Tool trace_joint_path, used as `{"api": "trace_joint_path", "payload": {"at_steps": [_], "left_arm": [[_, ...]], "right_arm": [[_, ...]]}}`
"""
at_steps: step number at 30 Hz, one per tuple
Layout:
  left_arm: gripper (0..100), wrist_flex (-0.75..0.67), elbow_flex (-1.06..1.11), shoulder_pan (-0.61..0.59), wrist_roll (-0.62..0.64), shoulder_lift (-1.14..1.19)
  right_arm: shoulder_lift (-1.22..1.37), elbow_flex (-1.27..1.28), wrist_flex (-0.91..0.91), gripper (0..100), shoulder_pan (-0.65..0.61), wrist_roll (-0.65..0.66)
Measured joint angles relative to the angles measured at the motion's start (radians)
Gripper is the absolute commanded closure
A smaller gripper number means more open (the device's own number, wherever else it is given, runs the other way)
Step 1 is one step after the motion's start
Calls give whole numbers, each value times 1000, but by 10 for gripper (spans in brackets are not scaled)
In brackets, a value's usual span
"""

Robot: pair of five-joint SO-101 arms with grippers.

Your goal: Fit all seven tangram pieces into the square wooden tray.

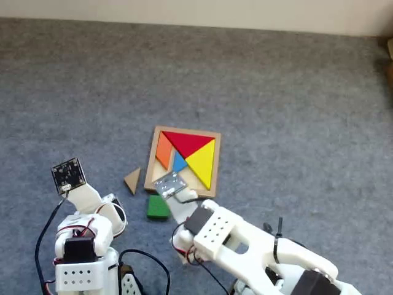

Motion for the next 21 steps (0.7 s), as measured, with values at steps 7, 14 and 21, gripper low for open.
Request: {"api": "trace_joint_path", "payload": {"at_steps": [7, 14, 21], "left_arm": [[957, 0, 0, 0, 0, 0], [957, 0, 0, 0, 0, 0], [957, 0, 0, 0, 0, 0]], "right_arm": [[110, -84, -2, 800, 117, 63], [141, -126, -2, 800, 296, 100], [146, -178, -2, 800, 354, 152]]}}
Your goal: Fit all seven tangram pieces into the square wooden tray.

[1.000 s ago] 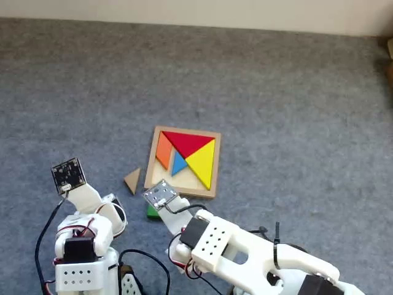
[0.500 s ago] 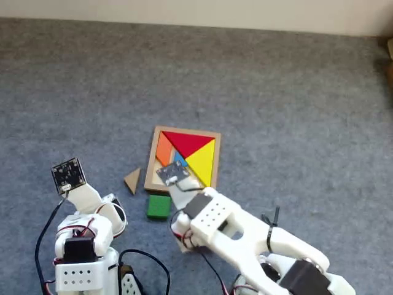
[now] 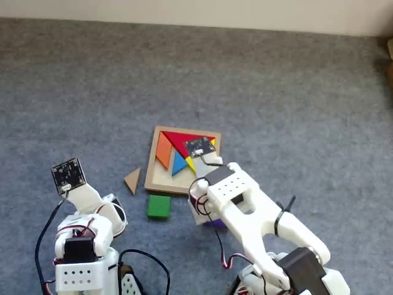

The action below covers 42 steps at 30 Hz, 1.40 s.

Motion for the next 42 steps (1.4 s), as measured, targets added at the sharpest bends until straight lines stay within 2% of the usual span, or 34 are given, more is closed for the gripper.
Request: {"api": "trace_joint_path", "payload": {"at_steps": [9, 16, 20, 31, 42], "left_arm": [[957, 0, 0, 0, 0, 0], [957, 0, 0, 0, 0, 0], [957, 0, 0, 0, 0, 0], [957, 0, 0, 0, 0, 0], [957, 0, 0, 0, 0, 0]], "right_arm": [[-8, -28, 0, 798, 8, 0], [-176, 26, -3, 796, -80, 0], [-186, 92, -68, 796, -89, 3], [-6, 89, -112, 796, -95, 9], [11, 89, -81, 796, -95, 63]]}}
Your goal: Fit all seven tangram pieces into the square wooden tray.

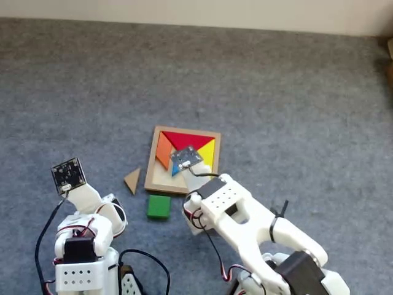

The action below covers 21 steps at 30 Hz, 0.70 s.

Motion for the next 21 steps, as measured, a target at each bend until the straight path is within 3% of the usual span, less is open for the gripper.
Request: {"api": "trace_joint_path", "payload": {"at_steps": [21], "left_arm": [[957, 0, 0, 0, 0, 0]], "right_arm": [[3, -2, 41, 796, -3, 2]]}}
